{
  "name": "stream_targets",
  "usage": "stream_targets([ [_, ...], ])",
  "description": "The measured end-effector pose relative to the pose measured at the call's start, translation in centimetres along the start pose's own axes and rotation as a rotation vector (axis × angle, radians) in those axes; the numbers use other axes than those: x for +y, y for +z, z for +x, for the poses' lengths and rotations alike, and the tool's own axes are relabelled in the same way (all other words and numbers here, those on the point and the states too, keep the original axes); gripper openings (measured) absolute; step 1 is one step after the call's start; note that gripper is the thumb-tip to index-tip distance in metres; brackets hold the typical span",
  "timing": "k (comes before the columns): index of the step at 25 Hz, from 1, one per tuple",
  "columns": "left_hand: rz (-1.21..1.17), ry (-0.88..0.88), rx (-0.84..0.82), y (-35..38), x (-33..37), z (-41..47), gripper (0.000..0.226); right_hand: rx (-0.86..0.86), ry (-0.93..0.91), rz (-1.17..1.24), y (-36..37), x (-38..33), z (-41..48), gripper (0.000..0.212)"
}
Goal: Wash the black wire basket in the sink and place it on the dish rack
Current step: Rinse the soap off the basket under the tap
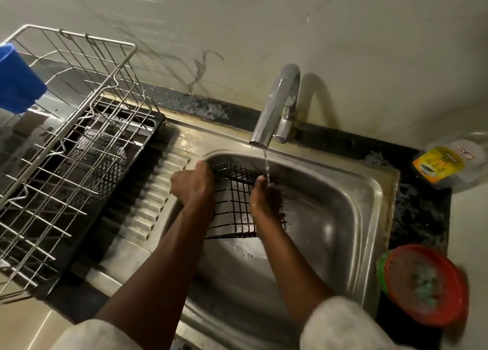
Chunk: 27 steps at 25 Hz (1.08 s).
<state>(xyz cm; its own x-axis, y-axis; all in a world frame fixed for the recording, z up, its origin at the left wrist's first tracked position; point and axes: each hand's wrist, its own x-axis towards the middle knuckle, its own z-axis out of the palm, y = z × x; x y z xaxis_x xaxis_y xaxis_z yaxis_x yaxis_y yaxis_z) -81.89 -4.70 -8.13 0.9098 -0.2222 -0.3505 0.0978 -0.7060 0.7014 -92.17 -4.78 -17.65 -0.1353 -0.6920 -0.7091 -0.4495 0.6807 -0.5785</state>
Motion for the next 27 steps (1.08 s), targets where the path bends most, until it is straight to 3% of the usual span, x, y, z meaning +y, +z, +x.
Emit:
stream_targets([
  [2,0.025,0.013,0.008,0.0,-0.5,0.7,0.033,-0.079,-0.193,-0.034,0.7,0.9,-3.2,0.076],
  [3,0.042,0.012,0.009,-0.2,-0.8,0.8,0.034,-0.086,-0.201,-0.022,0.5,1.5,-3.1,0.073],
  [7,-0.005,-0.009,0.003,-0.2,-1.0,0.8,0.047,0.078,0.063,0.056,0.0,3.3,4.3,0.086],
  [10,-0.021,-0.005,0.002,-0.1,-0.8,1.0,0.046,0.077,0.184,0.062,0.0,3.3,5.5,0.093],
  [13,0.033,0.017,0.000,-0.1,-0.6,0.8,0.048,0.009,0.016,-0.086,0.3,0.7,-0.7,0.075],
  [16,0.039,0.009,0.014,-0.3,-0.9,1.0,0.054,-0.081,-0.247,-0.117,1.8,0.4,-5.3,0.073],
  [22,0.079,0.060,-0.041,-0.2,-0.7,0.6,0.049,0.005,0.023,0.053,-0.6,2.7,3.6,0.076],
  [25,0.129,0.105,-0.045,0.3,0.1,-0.2,0.038,-0.091,0.044,0.170,-0.8,4.3,5.3,0.091],
  [27,0.118,0.114,-0.030,0.6,0.2,-0.2,0.040,-0.047,0.104,0.168,-0.6,3.8,4.5,0.097],
])
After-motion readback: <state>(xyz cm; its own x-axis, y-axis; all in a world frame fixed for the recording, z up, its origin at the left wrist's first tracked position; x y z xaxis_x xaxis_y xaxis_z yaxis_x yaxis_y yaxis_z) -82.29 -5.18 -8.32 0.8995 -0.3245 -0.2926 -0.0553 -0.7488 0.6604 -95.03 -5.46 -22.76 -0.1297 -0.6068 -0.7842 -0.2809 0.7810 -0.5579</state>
